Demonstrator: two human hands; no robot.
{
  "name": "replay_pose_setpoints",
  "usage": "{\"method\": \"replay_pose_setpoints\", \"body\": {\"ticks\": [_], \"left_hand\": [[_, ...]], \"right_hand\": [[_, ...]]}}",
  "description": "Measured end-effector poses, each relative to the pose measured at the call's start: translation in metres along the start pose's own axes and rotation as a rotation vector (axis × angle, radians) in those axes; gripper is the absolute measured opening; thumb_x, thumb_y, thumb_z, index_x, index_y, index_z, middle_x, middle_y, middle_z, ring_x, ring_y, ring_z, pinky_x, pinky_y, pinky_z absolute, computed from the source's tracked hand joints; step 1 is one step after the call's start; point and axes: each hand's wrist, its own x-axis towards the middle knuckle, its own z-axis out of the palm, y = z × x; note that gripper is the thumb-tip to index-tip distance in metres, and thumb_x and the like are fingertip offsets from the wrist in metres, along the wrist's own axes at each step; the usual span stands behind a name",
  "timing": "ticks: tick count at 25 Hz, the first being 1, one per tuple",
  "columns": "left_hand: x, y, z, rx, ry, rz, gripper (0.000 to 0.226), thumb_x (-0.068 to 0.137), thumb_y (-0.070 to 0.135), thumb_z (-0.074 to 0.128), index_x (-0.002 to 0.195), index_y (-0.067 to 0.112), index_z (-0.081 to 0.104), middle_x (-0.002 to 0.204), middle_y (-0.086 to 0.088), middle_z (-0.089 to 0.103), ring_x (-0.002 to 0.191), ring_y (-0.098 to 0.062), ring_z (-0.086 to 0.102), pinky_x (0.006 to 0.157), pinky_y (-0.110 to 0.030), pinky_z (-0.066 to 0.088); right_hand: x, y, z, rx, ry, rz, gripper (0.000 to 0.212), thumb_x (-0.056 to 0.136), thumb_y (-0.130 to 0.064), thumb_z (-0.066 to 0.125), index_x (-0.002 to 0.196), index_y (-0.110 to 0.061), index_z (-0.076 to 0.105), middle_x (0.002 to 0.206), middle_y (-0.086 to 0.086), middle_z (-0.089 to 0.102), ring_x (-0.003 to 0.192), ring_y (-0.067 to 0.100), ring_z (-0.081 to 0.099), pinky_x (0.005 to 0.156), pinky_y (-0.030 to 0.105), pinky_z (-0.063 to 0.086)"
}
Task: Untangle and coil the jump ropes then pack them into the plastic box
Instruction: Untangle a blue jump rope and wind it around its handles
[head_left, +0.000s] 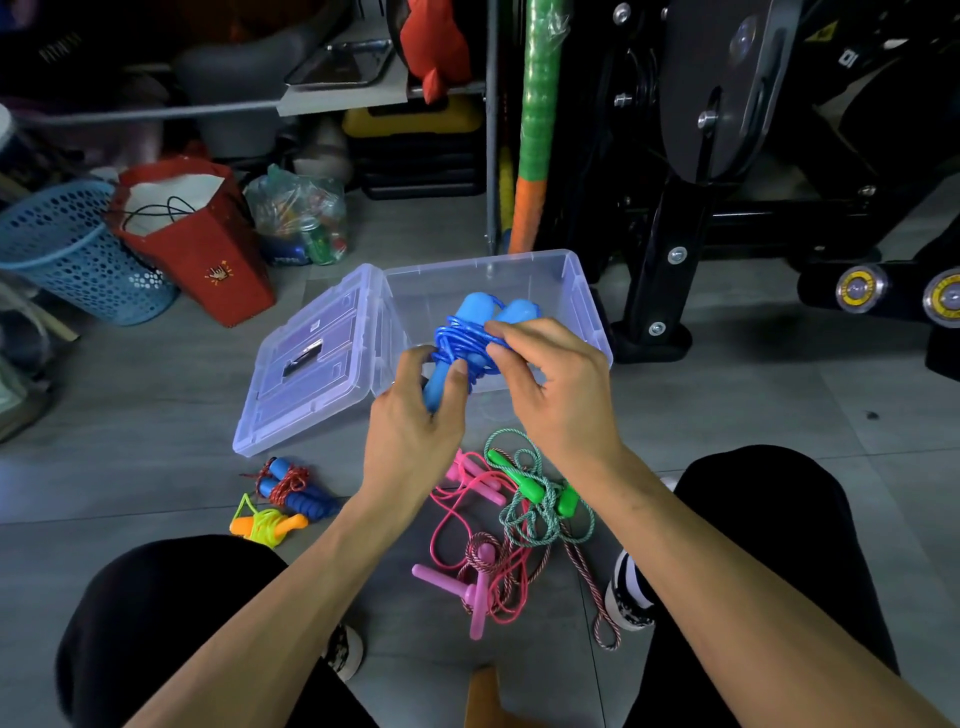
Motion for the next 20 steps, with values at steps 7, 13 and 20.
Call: {"method": "replay_pose_setpoints", "body": {"ticks": [7,13,20], "left_hand": [[0.002,0.003,-0.004,-0.153,0.049,0.007,0.023,0.086,0.027,0.069,0.094,0.034,0.048,0.078,0.011,0.061,0.061,-0.007,0.055,0.056,-0.013,0.038],[0.001,0.0,-0.005,-0.177,0.053,0.004,0.024,0.087,0.037,0.067,0.1,0.035,0.047,0.083,0.008,0.063,0.066,-0.017,0.064,0.056,-0.025,0.048],[0.006,-0.009,-0.012,0.002,-0.002,0.138,0.045,0.095,0.038,0.051,0.137,0.03,0.037,0.092,0.023,0.059,0.077,-0.005,0.063,0.066,-0.026,0.048]], "right_hand": [[0.003,0.004,0.001,-0.01,-0.03,-0.009,0.014,0.084,-0.006,0.069,0.096,0.0,0.074,0.084,0.012,0.068,0.069,0.013,0.06,0.066,0.021,0.049],[-0.003,0.004,0.012,-0.074,-0.058,-0.111,0.026,0.079,0.005,0.072,0.105,0.004,0.072,0.097,0.013,0.071,0.084,0.023,0.069,0.077,0.028,0.054],[0.007,-0.01,0.002,0.262,-0.233,0.325,0.017,0.085,-0.007,0.064,0.098,-0.008,0.075,0.091,-0.001,0.072,0.083,0.01,0.067,0.077,0.028,0.054]]}}
